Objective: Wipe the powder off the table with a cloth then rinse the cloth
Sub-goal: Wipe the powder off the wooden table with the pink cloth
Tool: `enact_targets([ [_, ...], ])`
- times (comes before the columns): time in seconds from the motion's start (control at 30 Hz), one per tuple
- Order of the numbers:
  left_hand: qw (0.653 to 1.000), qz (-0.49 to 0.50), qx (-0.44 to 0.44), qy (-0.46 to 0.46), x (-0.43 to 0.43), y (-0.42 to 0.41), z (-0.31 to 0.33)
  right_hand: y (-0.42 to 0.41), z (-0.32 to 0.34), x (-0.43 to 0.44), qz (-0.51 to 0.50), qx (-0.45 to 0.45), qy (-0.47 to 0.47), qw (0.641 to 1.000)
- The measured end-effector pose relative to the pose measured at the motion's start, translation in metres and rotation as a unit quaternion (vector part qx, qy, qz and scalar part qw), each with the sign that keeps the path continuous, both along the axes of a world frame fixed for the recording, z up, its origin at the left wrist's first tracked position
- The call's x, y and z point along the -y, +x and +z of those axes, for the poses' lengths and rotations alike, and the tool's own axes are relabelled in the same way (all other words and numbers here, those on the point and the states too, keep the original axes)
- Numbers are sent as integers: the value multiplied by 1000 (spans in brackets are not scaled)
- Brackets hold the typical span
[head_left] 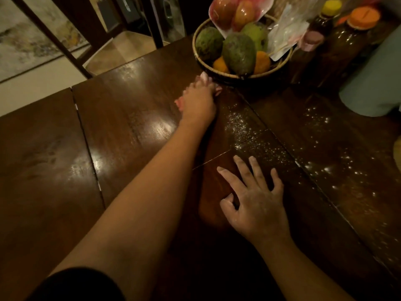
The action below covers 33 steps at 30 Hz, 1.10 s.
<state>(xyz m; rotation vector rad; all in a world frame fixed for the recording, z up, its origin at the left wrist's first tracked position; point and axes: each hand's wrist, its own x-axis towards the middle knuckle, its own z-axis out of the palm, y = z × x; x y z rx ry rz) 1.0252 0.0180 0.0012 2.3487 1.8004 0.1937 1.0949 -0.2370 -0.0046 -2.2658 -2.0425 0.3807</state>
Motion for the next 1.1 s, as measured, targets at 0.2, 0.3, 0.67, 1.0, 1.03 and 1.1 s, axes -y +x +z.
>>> enact_targets([
  [0.2, 978, -203, 33, 34, 41, 11, -6, 0, 3, 1, -9, -21, 0, 1000],
  [0.3, 962, -259, 82, 6, 27, -7, -6, 0, 3, -1, -11, -31, 1, 999],
  [0.67, 950, -307, 59, 2, 49, 22, 8, 1, 2, -2, -13, -47, -2, 999],
  [1.0, 979, -178, 94, -31, 62, -24, 3, 2, 0, 1, -17, -58, 44, 997],
  [1.03, 967, -229, 102, -39, 76, -20, 5, 2, -1, 2, -21, -61, 59, 996],
  [1.1, 939, -320, 119, -47, 95, -27, 2, 3, -4, 2, -34, -73, 95, 992],
])
